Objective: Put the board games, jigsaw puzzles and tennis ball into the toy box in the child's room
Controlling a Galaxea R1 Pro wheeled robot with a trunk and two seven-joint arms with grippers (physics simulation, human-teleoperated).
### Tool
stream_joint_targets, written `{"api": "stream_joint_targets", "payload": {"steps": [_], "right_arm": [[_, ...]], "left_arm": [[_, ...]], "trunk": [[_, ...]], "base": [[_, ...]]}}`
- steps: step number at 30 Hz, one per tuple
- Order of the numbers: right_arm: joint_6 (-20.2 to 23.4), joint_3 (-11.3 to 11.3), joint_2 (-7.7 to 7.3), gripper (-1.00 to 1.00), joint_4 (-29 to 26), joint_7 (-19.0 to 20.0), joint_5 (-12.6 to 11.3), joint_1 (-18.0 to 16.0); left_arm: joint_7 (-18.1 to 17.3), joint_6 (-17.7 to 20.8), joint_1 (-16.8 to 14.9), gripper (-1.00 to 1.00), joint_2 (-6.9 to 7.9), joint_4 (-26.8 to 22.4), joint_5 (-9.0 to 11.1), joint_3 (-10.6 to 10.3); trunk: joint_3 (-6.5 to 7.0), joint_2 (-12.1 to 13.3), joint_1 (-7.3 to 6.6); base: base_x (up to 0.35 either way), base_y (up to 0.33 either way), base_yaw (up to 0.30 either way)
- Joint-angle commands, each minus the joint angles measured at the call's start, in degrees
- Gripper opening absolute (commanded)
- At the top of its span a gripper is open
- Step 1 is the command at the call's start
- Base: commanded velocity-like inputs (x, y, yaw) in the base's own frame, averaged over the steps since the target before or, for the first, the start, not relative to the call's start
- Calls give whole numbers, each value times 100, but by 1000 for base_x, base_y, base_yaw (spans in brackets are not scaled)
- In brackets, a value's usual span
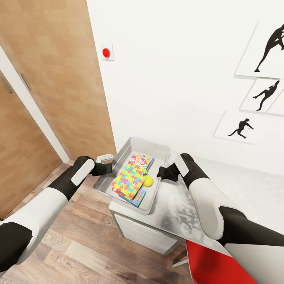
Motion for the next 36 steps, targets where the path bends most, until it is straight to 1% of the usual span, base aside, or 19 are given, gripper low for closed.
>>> {"api": "stream_joint_targets", "payload": {"steps": [1,9,19,36], "right_arm": [[20,-14,9,-100,45,-57,65,4],[-4,-11,9,-100,42,-56,65,18],[-8,-10,9,-100,37,-54,65,21],[-1,-12,9,-100,27,-52,65,21]], "left_arm": [[53,27,-5,-100,-82,2,1,-2],[48,-51,2,-100,-82,3,5,-3],[45,-115,4,-100,-82,3,9,-3],[29,-131,4,-100,-82,4,17,-3]], "trunk": [[-13,-8,53],[-13,-8,53],[-13,-8,53],[-13,-8,53]], "base": [[3,-7,0],[-15,-8,0],[-110,-77,0],[-11,-8,0]]}}
